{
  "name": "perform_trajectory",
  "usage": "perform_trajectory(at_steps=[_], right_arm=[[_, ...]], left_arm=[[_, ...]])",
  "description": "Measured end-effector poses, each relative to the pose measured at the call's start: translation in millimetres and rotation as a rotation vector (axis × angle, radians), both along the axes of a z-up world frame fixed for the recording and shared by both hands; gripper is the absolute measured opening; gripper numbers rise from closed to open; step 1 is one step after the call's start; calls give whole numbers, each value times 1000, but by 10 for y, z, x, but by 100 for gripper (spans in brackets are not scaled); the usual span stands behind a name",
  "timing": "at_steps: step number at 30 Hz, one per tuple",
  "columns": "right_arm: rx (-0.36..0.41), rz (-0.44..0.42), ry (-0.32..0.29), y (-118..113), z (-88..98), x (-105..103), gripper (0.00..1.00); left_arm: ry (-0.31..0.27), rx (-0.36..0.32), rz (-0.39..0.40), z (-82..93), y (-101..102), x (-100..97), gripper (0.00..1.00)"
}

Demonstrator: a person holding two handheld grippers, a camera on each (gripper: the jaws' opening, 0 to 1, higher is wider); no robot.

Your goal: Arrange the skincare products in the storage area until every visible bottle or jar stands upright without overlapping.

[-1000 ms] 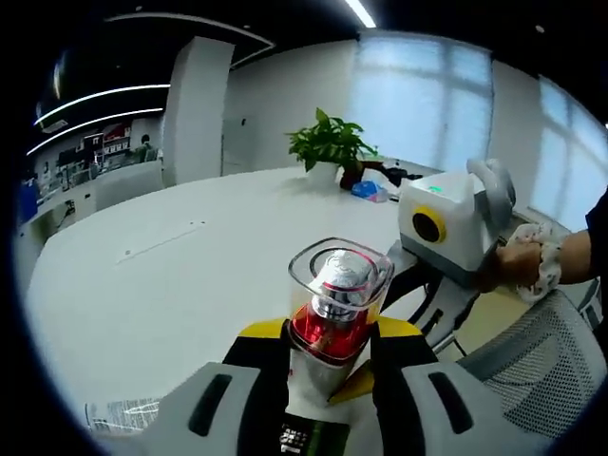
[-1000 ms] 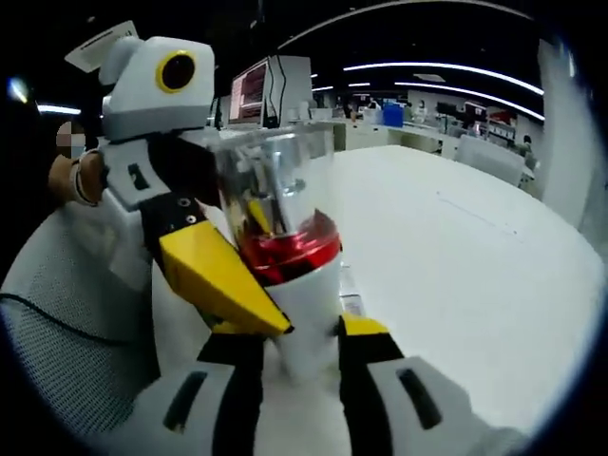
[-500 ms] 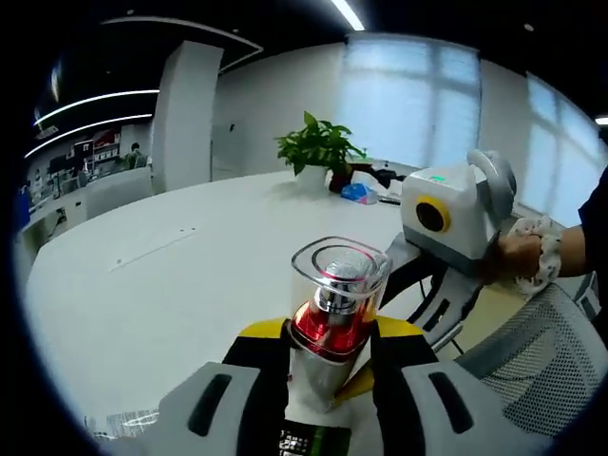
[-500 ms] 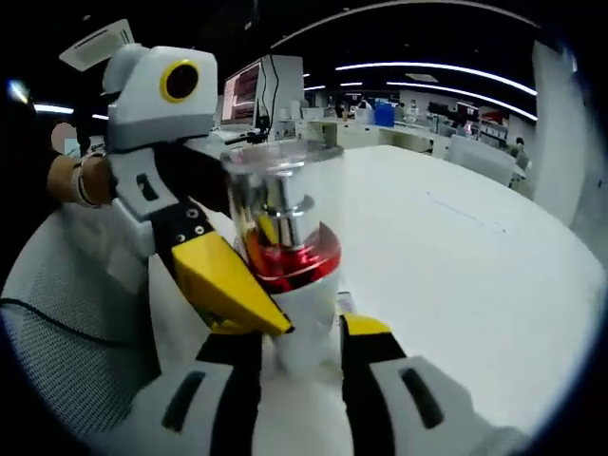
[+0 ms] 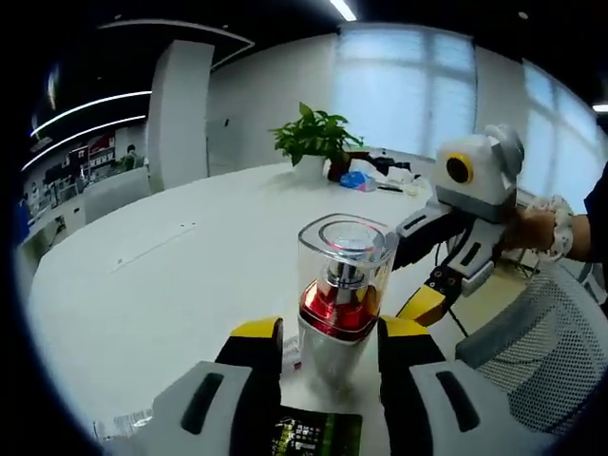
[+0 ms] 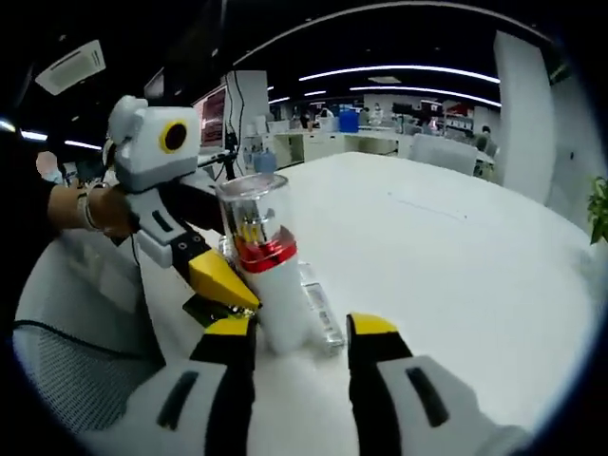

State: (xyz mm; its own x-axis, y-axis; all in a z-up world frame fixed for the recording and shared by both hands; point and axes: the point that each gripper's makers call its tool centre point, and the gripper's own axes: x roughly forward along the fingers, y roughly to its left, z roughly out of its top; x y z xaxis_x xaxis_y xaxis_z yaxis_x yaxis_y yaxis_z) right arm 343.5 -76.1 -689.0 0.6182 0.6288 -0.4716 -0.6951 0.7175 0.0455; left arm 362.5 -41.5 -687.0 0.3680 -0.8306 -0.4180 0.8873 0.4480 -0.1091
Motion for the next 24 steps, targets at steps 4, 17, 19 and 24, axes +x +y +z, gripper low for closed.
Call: perform_trajectory(at_steps=[4, 17, 19, 24], right_arm=[[28, -21, -16, -39, 136, -46, 39], [161, -27, -61, 311, 585, 32, 42], [172, -36, -68, 351, 623, 64, 43], [264, -76, -47, 509, 691, 102, 46]], left_arm=[[21, 1, -11, -42, 18, -18, 45], [55, 26, -29, -200, 0, -58, 35], [54, 30, -28, -209, 1, -55, 31], [75, 24, -2, -217, 8, -48, 28]])
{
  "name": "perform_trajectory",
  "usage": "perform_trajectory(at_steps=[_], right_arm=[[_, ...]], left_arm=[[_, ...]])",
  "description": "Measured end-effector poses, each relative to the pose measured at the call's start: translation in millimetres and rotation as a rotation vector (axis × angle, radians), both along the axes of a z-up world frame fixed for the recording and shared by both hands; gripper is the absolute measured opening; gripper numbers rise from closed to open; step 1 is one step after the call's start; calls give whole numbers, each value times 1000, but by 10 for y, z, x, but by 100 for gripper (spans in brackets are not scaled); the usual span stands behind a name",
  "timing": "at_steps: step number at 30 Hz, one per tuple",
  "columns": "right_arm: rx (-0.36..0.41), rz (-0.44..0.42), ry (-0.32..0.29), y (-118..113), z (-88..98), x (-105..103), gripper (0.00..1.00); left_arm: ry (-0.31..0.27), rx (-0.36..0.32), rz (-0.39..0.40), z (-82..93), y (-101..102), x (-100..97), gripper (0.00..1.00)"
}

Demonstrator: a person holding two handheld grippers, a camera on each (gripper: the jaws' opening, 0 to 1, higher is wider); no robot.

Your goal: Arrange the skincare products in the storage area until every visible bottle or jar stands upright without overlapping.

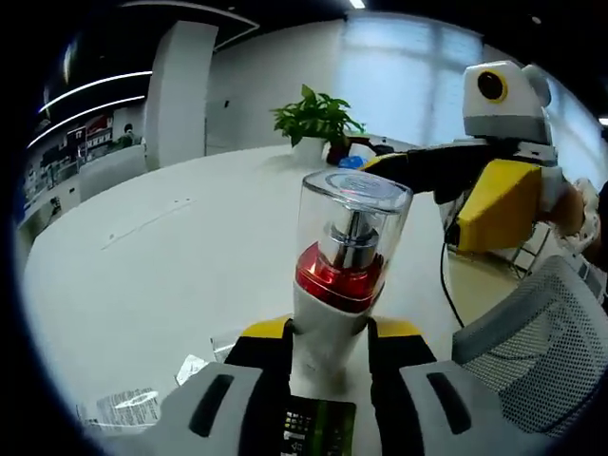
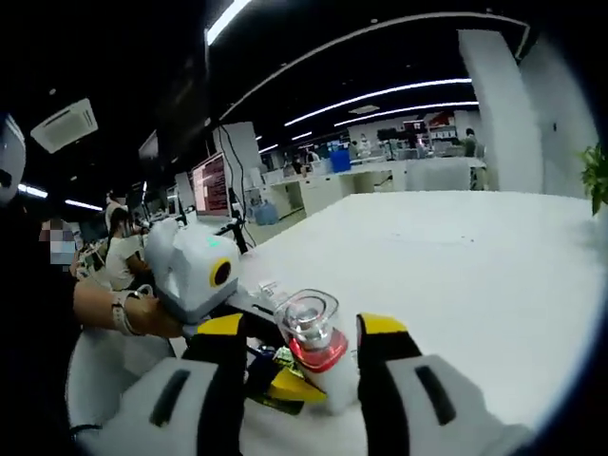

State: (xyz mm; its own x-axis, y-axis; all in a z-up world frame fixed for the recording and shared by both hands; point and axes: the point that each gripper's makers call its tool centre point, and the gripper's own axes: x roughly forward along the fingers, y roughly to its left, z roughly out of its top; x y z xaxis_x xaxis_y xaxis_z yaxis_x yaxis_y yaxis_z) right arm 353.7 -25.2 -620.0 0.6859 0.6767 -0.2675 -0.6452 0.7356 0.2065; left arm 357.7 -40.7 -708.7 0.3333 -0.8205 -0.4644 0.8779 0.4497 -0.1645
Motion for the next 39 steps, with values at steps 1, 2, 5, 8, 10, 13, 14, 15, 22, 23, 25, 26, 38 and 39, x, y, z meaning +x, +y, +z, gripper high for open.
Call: perform_trajectory(at_steps=[1, 2, 5, 8, 10, 13, 14, 15, 22, 23, 25, 26, 38, 39], right_arm=[[-64, -32, -26, -43, -31, 50, 45], [-99, -42, -42, -52, -46, 75, 43], [-119, -66, -51, -23, -50, 125, 44], [-96, -61, -28, 23, -57, 152, 44], [-115, -64, -41, 38, -62, 165, 40], [-186, -69, -79, 13, -78, 197, 33], [-194, -65, -78, 8, -86, 199, 32], [-182, -63, -73, -2, -81, 206, 32], [-210, -44, -90, -31, -86, 221, 30], [-215, -40, -91, -35, -88, 222, 30], [-222, -36, -87, -55, -90, 233, 30], [-225, -39, -83, -76, -92, 244, 30], [-246, -67, -58, -292, -92, 302, 30], [-245, -67, -58, -282, -91, 286, 30]], left_arm=[[1, -1, 2, -1, 0, -1, 28], [2, -1, 4, 0, 0, -2, 28], [8, -4, 16, -2, -5, -1, 28], [37, -14, 54, -10, -10, 13, 28], [33, -15, 58, -10, -16, 18, 28], [28, -12, 57, -11, -24, 23, 28], [30, -13, 56, -12, -26, 29, 28], [34, -16, 57, -13, -27, 35, 28], [25, -12, 63, -18, -12, 93, 34], [21, -7, 61, -21, 6, 99, 37], [25, 2, 57, -29, 48, 104, 40], [29, 10, 59, -33, 86, 100, 41], [47, 20, 150, -1, 459, 107, 51], [47, 17, 157, 12, 483, 108, 51]])
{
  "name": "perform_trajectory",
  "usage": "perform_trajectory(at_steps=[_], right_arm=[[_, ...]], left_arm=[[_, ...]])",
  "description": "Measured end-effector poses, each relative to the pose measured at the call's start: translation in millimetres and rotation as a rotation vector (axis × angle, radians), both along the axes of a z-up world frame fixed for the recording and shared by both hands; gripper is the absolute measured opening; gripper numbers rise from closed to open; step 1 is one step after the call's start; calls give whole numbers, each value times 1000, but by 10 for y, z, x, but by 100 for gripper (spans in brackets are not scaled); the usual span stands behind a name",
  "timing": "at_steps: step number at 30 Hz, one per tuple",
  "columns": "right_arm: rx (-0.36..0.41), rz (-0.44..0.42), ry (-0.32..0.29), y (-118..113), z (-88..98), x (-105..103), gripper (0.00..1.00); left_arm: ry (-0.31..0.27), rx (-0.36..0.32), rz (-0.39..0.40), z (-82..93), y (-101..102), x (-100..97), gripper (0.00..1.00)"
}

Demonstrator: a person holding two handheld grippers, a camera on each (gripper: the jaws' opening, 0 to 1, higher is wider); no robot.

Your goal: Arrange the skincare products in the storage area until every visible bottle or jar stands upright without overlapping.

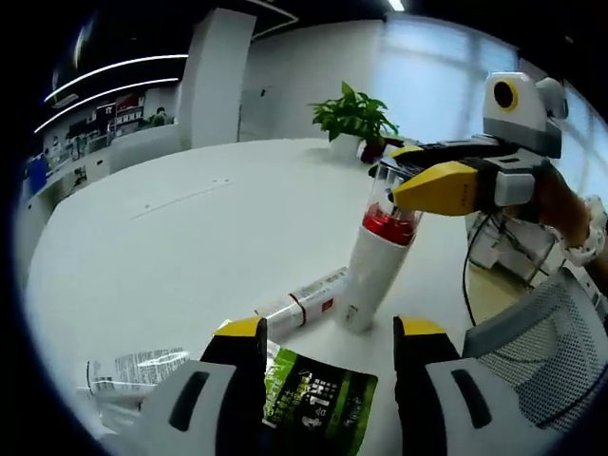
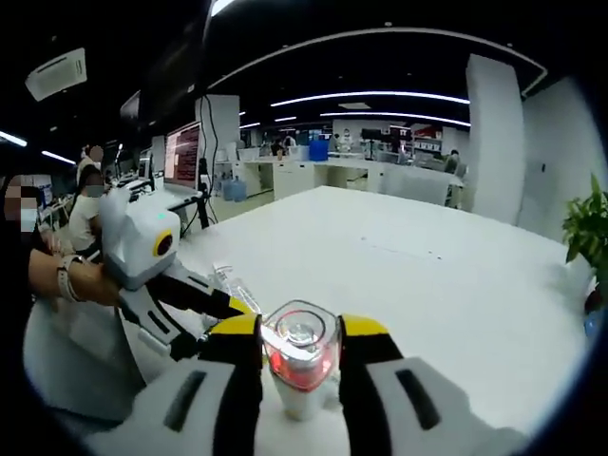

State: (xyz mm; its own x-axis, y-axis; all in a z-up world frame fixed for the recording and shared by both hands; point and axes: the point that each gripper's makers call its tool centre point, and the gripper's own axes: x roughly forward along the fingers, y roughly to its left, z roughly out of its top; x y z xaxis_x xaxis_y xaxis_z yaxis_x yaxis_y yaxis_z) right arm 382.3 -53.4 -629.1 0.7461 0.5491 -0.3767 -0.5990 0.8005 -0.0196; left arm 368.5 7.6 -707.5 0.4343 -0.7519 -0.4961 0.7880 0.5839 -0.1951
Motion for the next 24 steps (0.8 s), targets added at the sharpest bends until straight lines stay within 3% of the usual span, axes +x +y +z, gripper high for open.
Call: perform_trajectory(at_steps=[8, 11, 18, 21, 24], right_arm=[[51, -5, 11, 11, 8, -4, 33], [73, -19, 40, 1, -28, -23, 43], [27, -1, 23, -57, 104, -77, 48], [-32, 36, 15, -78, 158, -109, 52], [-28, 66, 17, -68, 220, -91, 54]], left_arm=[[18, -56, 85, 149, 227, 10, 51], [29, -72, 102, 176, 295, 9, 50], [18, -59, 148, 273, 565, -12, 55], [37, -66, 167, 310, 703, -57, 65], [66, -90, 197, 325, 835, -103, 79]])
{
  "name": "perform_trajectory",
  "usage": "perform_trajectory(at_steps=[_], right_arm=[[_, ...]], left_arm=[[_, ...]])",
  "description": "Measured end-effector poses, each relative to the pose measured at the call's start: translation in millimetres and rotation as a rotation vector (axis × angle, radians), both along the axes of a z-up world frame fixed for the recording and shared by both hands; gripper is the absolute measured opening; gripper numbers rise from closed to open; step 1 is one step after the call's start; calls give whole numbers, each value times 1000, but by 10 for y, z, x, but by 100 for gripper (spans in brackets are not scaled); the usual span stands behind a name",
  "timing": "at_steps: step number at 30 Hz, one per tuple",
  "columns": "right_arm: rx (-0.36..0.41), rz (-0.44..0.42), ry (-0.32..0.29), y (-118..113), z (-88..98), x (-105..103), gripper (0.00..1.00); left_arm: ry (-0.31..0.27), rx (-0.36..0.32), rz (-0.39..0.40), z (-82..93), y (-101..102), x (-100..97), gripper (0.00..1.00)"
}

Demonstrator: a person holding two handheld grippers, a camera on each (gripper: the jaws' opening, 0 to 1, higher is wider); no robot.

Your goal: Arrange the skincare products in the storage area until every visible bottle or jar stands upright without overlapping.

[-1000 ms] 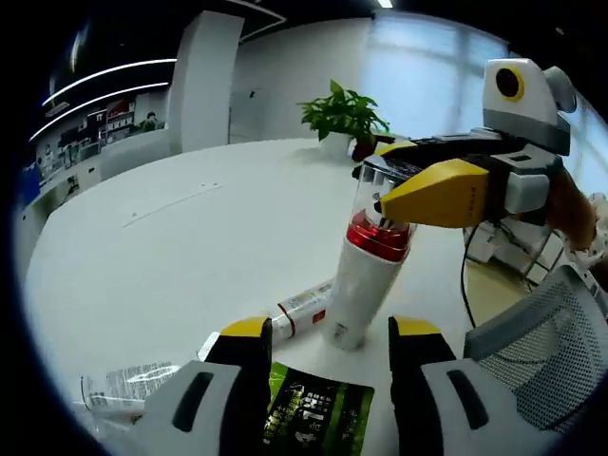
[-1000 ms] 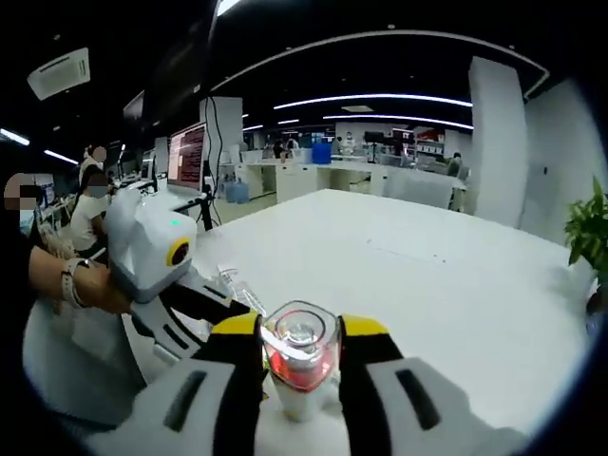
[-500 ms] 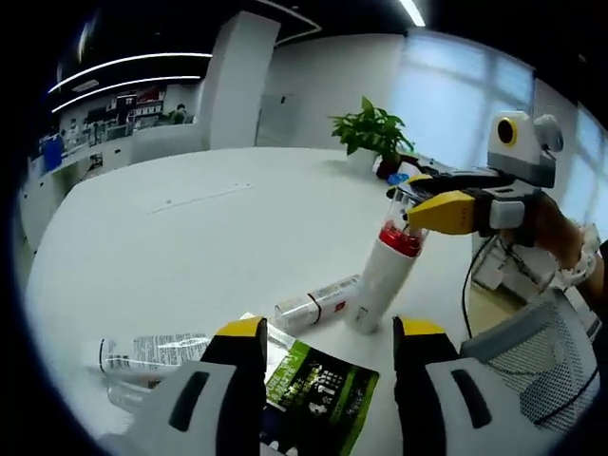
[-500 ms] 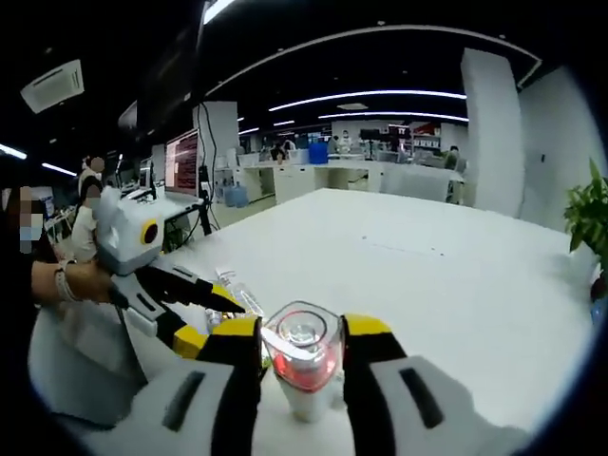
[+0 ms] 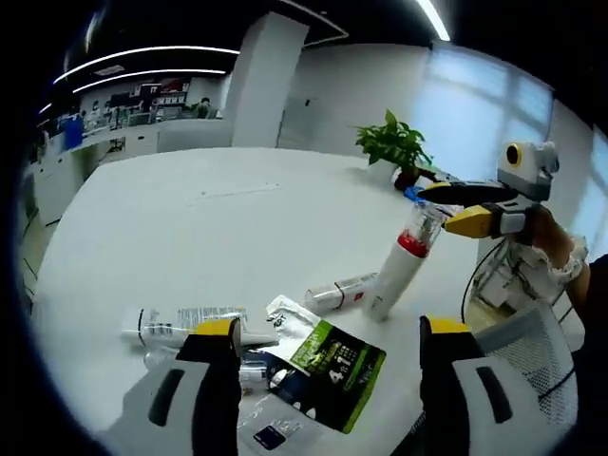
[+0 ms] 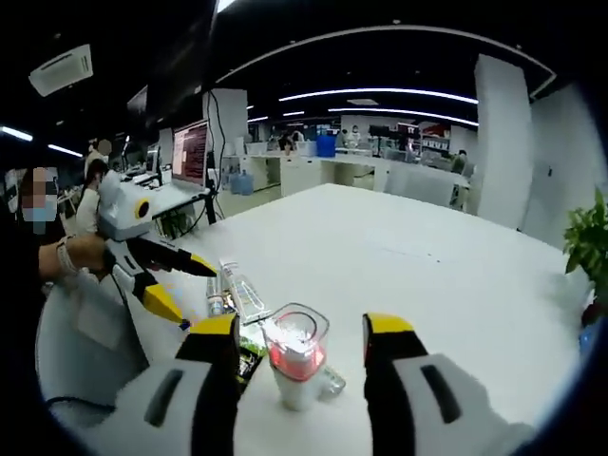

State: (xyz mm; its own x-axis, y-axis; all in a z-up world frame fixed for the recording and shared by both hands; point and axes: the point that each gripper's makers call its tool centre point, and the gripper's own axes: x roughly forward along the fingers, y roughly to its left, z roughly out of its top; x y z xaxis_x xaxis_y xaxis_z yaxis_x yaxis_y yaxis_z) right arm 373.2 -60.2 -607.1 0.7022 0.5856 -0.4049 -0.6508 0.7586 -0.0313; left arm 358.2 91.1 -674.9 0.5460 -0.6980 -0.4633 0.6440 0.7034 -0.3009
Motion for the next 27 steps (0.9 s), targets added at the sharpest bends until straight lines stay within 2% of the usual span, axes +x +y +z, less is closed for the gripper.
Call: perform_trajectory(at_steps=[2, 5, 9, 13, 17, 19, 20, 22, 25, 27], right_arm=[[-4, 17, 24, 19, 5, 15, 60], [-49, 54, 16, 100, 47, 34, 62], [-69, 127, -3, 335, 161, 17, 67], [-140, 219, -26, 601, 198, 28, 72], [-239, 300, -46, 873, 141, 11, 77], [-303, 358, -51, 1088, 96, -3, 79], [-310, 374, -59, 1166, 86, 7, 79], [-344, 402, -33, 1315, 11, 22, 80], [-375, 426, -20, 1488, -50, 50, 78], [-381, 441, -10, 1578, -100, 71, 79]], left_arm=[[-7, 11, 26, 24, 98, -11, 78], [-33, 29, 65, 98, 266, -22, 81], [-83, 85, 109, 180, 496, -73, 92], [-93, 110, 143, 219, 636, -155, 96], [-88, 129, 157, 224, 772, -300, 97], [-104, 151, 185, 227, 879, -309, 97], [-110, 160, 194, 228, 919, -315, 97], [-119, 170, 204, 225, 980, -326, 97], [-81, 185, 205, 153, 1087, -329, 97], [-90, 197, 204, 145, 1137, -310, 97]])
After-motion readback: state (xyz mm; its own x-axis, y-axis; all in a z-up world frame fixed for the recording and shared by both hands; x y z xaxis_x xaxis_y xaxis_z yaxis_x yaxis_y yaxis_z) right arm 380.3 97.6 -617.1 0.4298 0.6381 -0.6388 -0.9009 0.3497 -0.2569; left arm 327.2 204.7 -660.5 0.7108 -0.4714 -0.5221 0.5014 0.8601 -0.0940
